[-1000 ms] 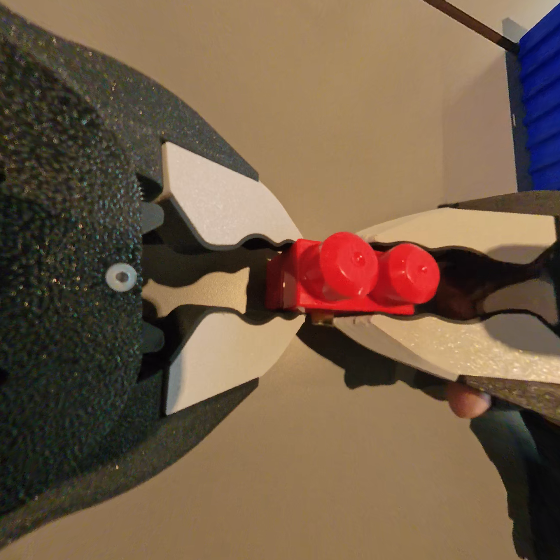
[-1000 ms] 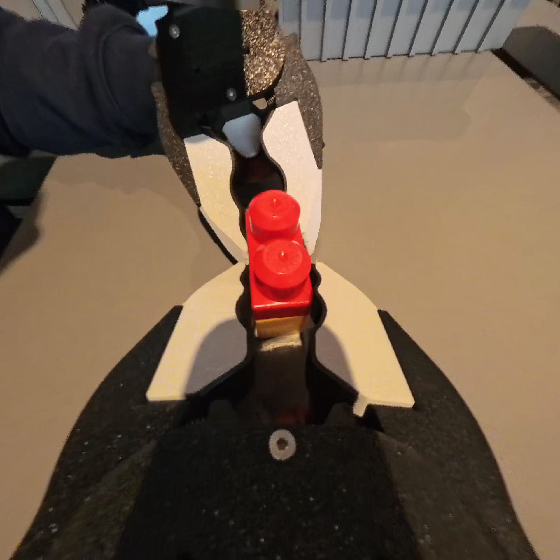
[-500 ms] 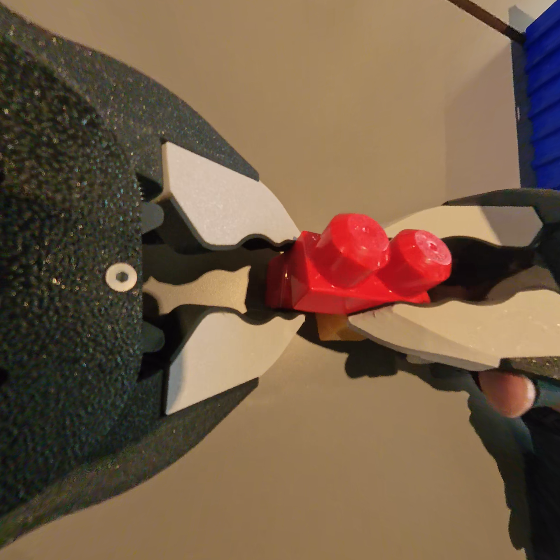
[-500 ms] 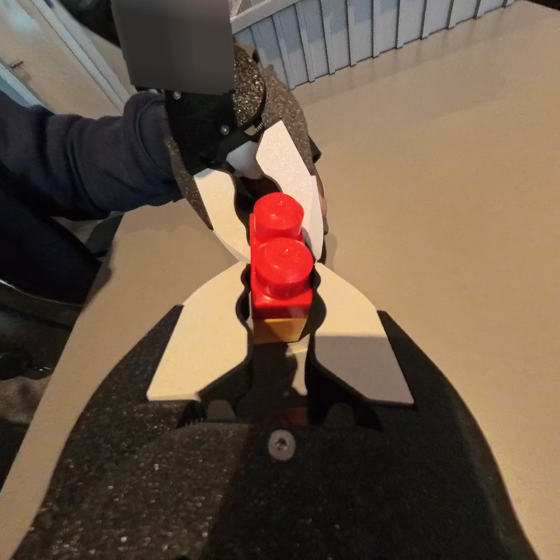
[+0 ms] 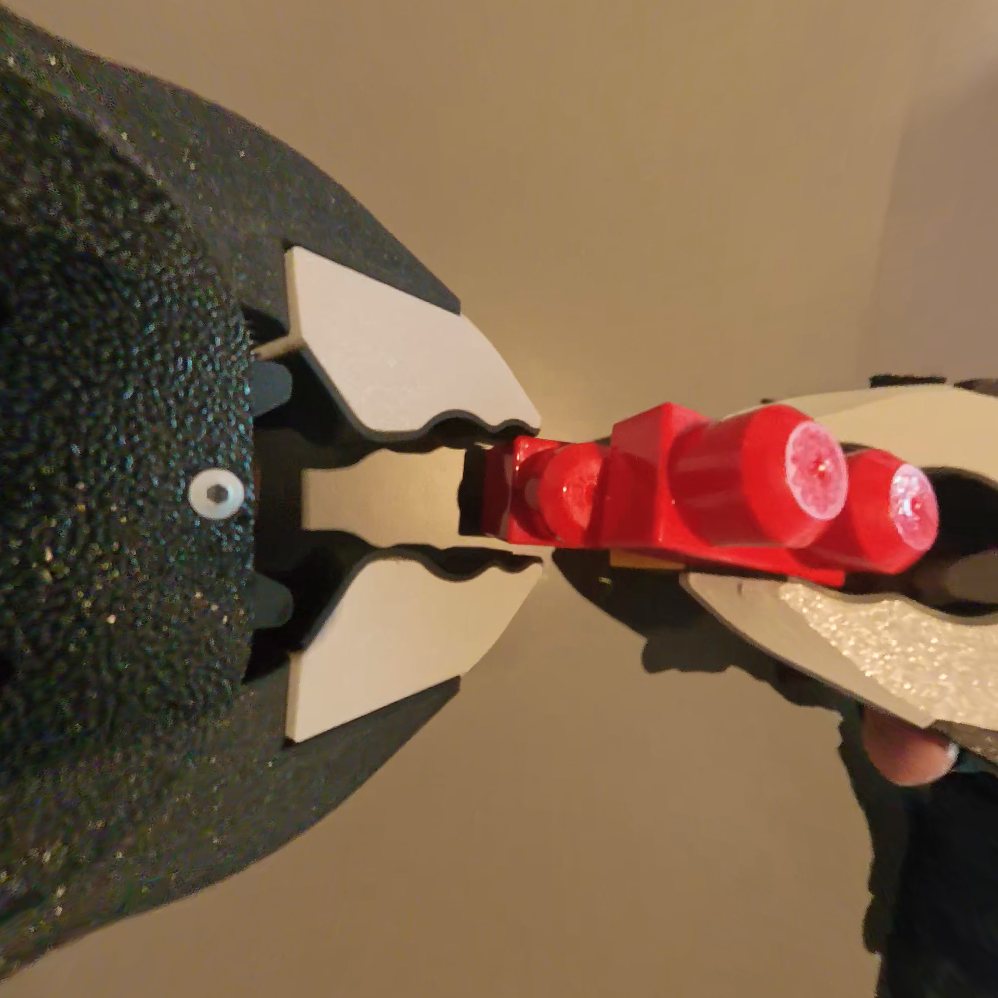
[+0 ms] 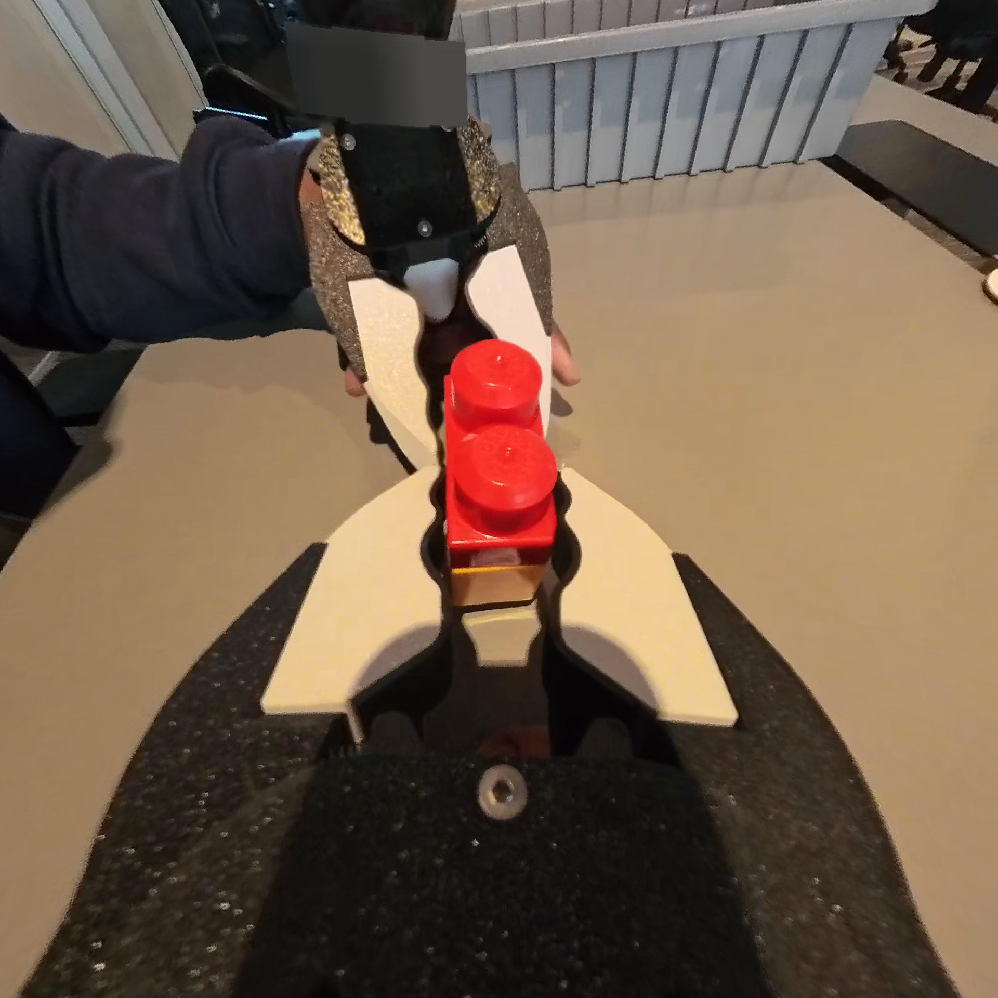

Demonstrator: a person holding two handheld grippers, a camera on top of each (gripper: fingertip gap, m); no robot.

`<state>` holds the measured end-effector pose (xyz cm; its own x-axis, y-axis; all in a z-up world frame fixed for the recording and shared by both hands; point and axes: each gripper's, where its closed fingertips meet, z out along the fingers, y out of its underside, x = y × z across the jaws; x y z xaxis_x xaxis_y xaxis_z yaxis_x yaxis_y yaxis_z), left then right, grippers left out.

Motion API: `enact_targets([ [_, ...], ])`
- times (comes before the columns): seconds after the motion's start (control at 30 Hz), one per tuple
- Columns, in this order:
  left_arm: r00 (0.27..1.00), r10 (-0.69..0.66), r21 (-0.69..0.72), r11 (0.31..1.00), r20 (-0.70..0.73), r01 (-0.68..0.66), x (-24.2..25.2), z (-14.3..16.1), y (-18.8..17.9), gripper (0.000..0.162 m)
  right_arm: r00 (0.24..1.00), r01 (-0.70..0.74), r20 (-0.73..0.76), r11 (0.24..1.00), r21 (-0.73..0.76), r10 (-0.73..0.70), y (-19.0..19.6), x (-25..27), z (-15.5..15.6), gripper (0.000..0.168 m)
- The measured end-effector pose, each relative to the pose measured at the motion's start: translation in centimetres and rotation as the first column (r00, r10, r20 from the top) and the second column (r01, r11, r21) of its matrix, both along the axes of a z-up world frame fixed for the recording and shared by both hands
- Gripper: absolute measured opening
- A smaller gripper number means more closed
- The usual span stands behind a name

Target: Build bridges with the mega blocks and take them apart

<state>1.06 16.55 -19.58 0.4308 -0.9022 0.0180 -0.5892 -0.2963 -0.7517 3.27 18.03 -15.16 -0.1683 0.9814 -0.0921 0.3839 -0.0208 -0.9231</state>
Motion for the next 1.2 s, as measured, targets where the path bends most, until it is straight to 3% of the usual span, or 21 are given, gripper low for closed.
enact_targets([
  [0.2,0.992,0.034,0.090,0.995,0.125,-0.046,-0.5,2.9,1.1,0.059,0.999,0.036,-0.036,0.996,-0.084,-0.039,0.5,-0.1,0.8,0.037],
  [0.37,0.914,0.046,0.139,0.984,0.404,-0.111,0.9,8.2,1.4,0.063,0.955,0.043,-0.272,0.963,-0.267,-0.118,1.6,0.5,5.6,0.037],
  [0.47,0.887,0.024,0.153,0.983,0.462,-0.106,2.5,9.2,0.8,0.062,0.919,-0.008,-0.375,0.944,-0.329,-0.123,1.2,0.8,7.6,0.036],
  [0.6,0.921,-0.001,0.229,0.969,0.388,-0.096,3.9,8.3,0.5,0.059,0.906,-0.035,-0.408,0.945,-0.326,-0.107,0.0,0.0,7.9,0.037],
  [0.67,0.936,-0.011,0.268,0.959,0.351,-0.089,4.3,7.7,0.4,0.049,0.905,-0.050,-0.414,0.946,-0.321,-0.093,-0.7,-0.4,7.8,0.037],
  [0.87,0.951,0.027,0.356,0.924,0.307,-0.141,4.0,7.5,1.3,0.045,0.908,0.000,-0.403,0.961,-0.277,-0.116,-0.4,-0.7,7.5,0.037],
  [1.2,0.970,0.241,0.723,0.672,-0.006,-0.163,2.0,8.0,3.3,0.041,0.879,0.041,-0.426,0.925,-0.377,-0.213,0.8,-0.7,7.7,0.037],
])
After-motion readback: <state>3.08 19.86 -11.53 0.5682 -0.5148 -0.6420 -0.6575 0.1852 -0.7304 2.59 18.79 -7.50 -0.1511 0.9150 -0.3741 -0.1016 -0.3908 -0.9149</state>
